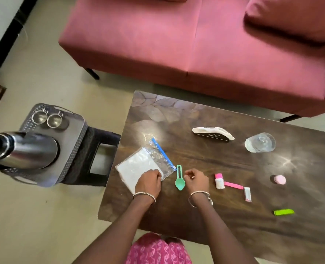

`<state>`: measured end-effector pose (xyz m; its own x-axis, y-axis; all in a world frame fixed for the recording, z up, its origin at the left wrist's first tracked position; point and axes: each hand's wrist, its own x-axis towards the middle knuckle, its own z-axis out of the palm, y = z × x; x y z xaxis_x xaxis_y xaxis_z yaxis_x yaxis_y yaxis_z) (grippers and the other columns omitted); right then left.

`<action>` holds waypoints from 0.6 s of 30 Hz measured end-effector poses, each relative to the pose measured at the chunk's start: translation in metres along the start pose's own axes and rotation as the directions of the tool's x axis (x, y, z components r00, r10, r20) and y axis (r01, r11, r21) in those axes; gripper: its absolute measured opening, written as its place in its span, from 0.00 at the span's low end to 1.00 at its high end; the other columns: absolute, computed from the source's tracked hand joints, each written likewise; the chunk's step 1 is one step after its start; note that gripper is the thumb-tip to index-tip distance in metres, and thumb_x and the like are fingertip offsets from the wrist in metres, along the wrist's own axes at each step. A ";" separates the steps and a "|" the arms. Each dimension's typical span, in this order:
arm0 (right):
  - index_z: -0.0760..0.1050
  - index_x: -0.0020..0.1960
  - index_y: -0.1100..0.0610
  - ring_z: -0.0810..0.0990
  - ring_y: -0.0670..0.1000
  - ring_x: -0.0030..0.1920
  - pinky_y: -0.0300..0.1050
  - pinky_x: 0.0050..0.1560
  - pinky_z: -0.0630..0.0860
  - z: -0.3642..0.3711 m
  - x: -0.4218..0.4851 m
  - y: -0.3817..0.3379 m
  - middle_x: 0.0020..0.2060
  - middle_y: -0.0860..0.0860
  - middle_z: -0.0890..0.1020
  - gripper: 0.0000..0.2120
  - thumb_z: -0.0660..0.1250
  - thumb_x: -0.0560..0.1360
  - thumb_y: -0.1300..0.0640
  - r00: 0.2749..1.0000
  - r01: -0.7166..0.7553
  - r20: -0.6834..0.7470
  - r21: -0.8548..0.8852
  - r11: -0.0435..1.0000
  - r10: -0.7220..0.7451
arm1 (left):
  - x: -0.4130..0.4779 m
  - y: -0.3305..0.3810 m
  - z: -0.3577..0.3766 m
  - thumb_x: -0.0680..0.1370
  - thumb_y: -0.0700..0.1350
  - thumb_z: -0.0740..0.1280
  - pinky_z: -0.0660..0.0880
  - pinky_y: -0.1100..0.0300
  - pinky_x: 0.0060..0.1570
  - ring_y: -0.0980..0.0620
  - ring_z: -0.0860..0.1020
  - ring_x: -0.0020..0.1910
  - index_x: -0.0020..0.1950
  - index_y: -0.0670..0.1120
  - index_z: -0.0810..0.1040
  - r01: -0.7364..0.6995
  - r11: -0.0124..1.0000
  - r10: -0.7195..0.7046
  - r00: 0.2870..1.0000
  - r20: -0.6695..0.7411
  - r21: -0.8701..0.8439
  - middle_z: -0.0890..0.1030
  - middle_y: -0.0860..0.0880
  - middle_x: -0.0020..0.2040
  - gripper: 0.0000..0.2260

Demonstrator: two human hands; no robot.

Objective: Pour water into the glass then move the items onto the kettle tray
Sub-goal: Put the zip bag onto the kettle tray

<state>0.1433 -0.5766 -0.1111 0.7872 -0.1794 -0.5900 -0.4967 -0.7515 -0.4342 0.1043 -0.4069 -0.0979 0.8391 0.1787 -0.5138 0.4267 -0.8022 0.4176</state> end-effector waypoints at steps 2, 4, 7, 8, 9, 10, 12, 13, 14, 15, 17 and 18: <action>0.83 0.51 0.55 0.82 0.54 0.50 0.42 0.48 0.74 0.007 0.027 -0.005 0.48 0.52 0.85 0.08 0.69 0.73 0.58 0.995 0.068 0.086 -0.108 0.992 -0.059 | 0.015 0.002 0.016 0.79 0.44 0.60 0.73 0.54 0.55 0.46 0.77 0.56 0.57 0.48 0.77 0.032 0.999 -0.033 0.999 0.035 0.019 0.80 0.47 0.55 0.10; 0.83 0.53 0.55 0.81 0.55 0.53 0.46 0.53 0.74 0.016 0.044 -0.013 0.50 0.54 0.83 0.10 0.70 0.73 0.53 0.980 0.138 0.170 -0.197 0.971 -0.105 | 0.024 0.002 0.030 0.79 0.42 0.59 0.72 0.53 0.59 0.45 0.75 0.59 0.61 0.48 0.75 0.061 0.998 -0.064 0.995 0.074 0.034 0.78 0.47 0.59 0.12; 0.81 0.54 0.56 0.78 0.57 0.55 0.47 0.56 0.72 0.033 0.061 -0.021 0.52 0.55 0.79 0.15 0.73 0.72 0.49 0.954 0.225 0.261 -0.287 0.931 -0.149 | 0.033 0.000 0.046 0.78 0.39 0.59 0.70 0.52 0.63 0.43 0.73 0.62 0.65 0.47 0.73 0.106 0.994 -0.108 0.986 0.130 0.021 0.74 0.46 0.65 0.15; 0.80 0.54 0.56 0.77 0.58 0.57 0.48 0.56 0.72 0.037 0.063 -0.023 0.54 0.56 0.78 0.15 0.73 0.72 0.48 0.952 0.233 0.268 -0.309 0.922 -0.151 | 0.035 -0.001 0.049 0.78 0.39 0.59 0.70 0.52 0.64 0.43 0.73 0.63 0.65 0.46 0.72 0.115 0.993 -0.115 0.983 0.141 0.013 0.73 0.46 0.66 0.16; 0.80 0.54 0.56 0.76 0.58 0.58 0.48 0.57 0.72 0.041 0.064 -0.026 0.55 0.55 0.77 0.16 0.73 0.72 0.48 0.954 0.227 0.265 -0.328 0.917 -0.141 | 0.036 -0.002 0.052 0.79 0.39 0.58 0.69 0.52 0.65 0.43 0.73 0.64 0.66 0.46 0.71 0.123 0.992 -0.123 0.981 0.149 0.007 0.72 0.45 0.67 0.16; 0.79 0.55 0.57 0.75 0.58 0.59 0.48 0.58 0.73 0.045 0.066 -0.027 0.56 0.55 0.76 0.17 0.73 0.72 0.48 0.959 0.211 0.255 -0.343 0.915 -0.126 | 0.037 -0.003 0.055 0.79 0.40 0.58 0.68 0.52 0.66 0.43 0.72 0.66 0.67 0.46 0.71 0.131 0.991 -0.130 0.979 0.155 0.004 0.71 0.45 0.69 0.16; 0.79 0.57 0.58 0.74 0.58 0.61 0.49 0.59 0.73 0.050 0.068 -0.028 0.59 0.55 0.75 0.18 0.73 0.72 0.49 0.966 0.175 0.240 -0.358 0.917 -0.090 | 0.038 -0.005 0.058 0.79 0.41 0.58 0.66 0.53 0.67 0.43 0.70 0.68 0.69 0.46 0.69 0.152 0.988 -0.150 0.975 0.166 0.000 0.68 0.45 0.72 0.17; 0.78 0.58 0.58 0.74 0.58 0.61 0.49 0.60 0.73 0.051 0.068 -0.028 0.59 0.56 0.75 0.18 0.73 0.73 0.50 0.967 0.164 0.242 -0.359 0.919 -0.078 | 0.038 -0.006 0.058 0.79 0.41 0.58 0.66 0.53 0.67 0.43 0.70 0.68 0.69 0.46 0.69 0.158 0.987 -0.155 0.973 0.170 -0.002 0.67 0.45 0.73 0.18; 0.78 0.58 0.58 0.74 0.59 0.62 0.49 0.60 0.73 0.053 0.070 -0.028 0.59 0.56 0.75 0.17 0.73 0.73 0.51 0.967 0.157 0.245 -0.357 0.921 -0.070 | 0.038 -0.007 0.059 0.79 0.42 0.59 0.66 0.53 0.66 0.43 0.71 0.68 0.70 0.46 0.69 0.159 0.987 -0.156 0.973 0.170 -0.003 0.67 0.46 0.73 0.18; 0.78 0.58 0.59 0.74 0.59 0.62 0.48 0.61 0.73 0.053 0.072 -0.028 0.60 0.56 0.75 0.17 0.72 0.73 0.52 0.967 0.150 0.247 -0.356 0.922 -0.061 | 0.039 -0.008 0.059 0.79 0.42 0.59 0.66 0.54 0.66 0.44 0.71 0.67 0.69 0.46 0.69 0.157 0.988 -0.154 0.973 0.169 -0.001 0.68 0.46 0.72 0.18; 0.79 0.56 0.59 0.75 0.59 0.61 0.48 0.60 0.73 0.051 0.073 -0.031 0.59 0.56 0.76 0.14 0.71 0.73 0.53 0.964 0.147 0.259 -0.355 0.923 -0.054 | 0.039 -0.008 0.057 0.78 0.43 0.60 0.67 0.54 0.65 0.44 0.73 0.65 0.69 0.46 0.69 0.149 0.989 -0.147 0.975 0.164 -0.001 0.70 0.47 0.70 0.18; 0.80 0.53 0.58 0.76 0.58 0.60 0.47 0.58 0.74 0.050 0.073 -0.032 0.57 0.56 0.77 0.11 0.71 0.73 0.54 0.962 0.148 0.267 -0.350 0.925 -0.053 | 0.038 -0.008 0.056 0.78 0.43 0.61 0.68 0.54 0.65 0.44 0.73 0.65 0.68 0.47 0.69 0.144 0.990 -0.142 0.976 0.164 -0.001 0.70 0.47 0.69 0.18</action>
<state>0.1986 -0.5338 -0.1744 0.6862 0.0369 -0.7265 -0.2147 -0.9440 -0.2507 0.1140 -0.4255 -0.1633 0.7030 0.1951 -0.6839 0.5435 -0.7676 0.3397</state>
